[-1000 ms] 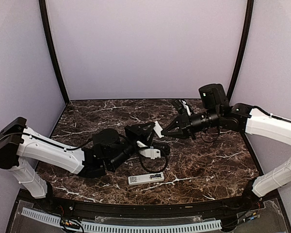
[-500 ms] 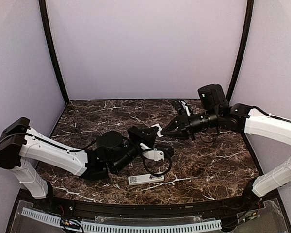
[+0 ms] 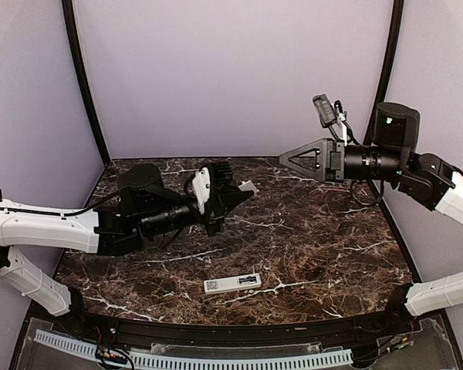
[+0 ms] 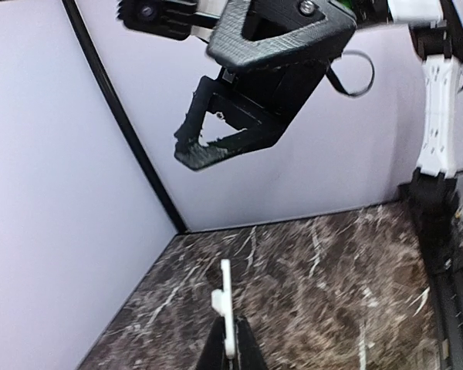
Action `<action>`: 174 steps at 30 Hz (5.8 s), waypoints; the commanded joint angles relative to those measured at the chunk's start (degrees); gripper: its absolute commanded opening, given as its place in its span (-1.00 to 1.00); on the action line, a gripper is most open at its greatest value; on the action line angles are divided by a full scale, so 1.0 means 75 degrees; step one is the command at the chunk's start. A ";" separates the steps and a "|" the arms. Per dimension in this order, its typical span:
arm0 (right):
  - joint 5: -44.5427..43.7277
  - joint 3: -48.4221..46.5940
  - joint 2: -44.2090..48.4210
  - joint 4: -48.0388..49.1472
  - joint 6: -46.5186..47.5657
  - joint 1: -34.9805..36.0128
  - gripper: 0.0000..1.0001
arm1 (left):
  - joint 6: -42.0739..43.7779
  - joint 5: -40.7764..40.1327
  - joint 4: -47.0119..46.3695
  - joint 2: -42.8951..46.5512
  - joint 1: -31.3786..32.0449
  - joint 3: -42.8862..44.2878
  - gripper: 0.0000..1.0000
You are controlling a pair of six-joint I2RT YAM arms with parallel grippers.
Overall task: Load the batteries into the remote control
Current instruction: Pass from the right arm to the left, then pass from the left arm to the right, then pass from the right arm to the left, then pass from the left arm to the right
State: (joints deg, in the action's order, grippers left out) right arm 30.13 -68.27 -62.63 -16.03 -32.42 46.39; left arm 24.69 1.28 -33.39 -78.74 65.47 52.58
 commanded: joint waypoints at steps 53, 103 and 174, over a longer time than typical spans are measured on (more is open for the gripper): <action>0.1809 0.2109 -0.0274 0.4555 0.1799 0.0648 -1.00 | -0.5074 0.3920 -0.2777 -0.0479 -0.0661 0.0073 -1.00; 0.2240 -0.1274 -0.1556 -0.3830 0.6056 0.0658 -1.00 | -0.3519 0.5944 0.5114 -0.0532 -0.1109 0.2624 -0.61; 0.2809 0.3417 -0.3008 0.1849 -0.1351 -0.0948 -1.00 | -0.0334 0.0451 0.6716 -0.1164 -0.0275 -0.0521 0.98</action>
State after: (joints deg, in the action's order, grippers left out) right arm 47.22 -44.16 -81.84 -11.27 -38.61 38.39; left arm 19.94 8.01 15.62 -84.44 63.44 49.23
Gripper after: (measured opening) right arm 0.013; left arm 0.990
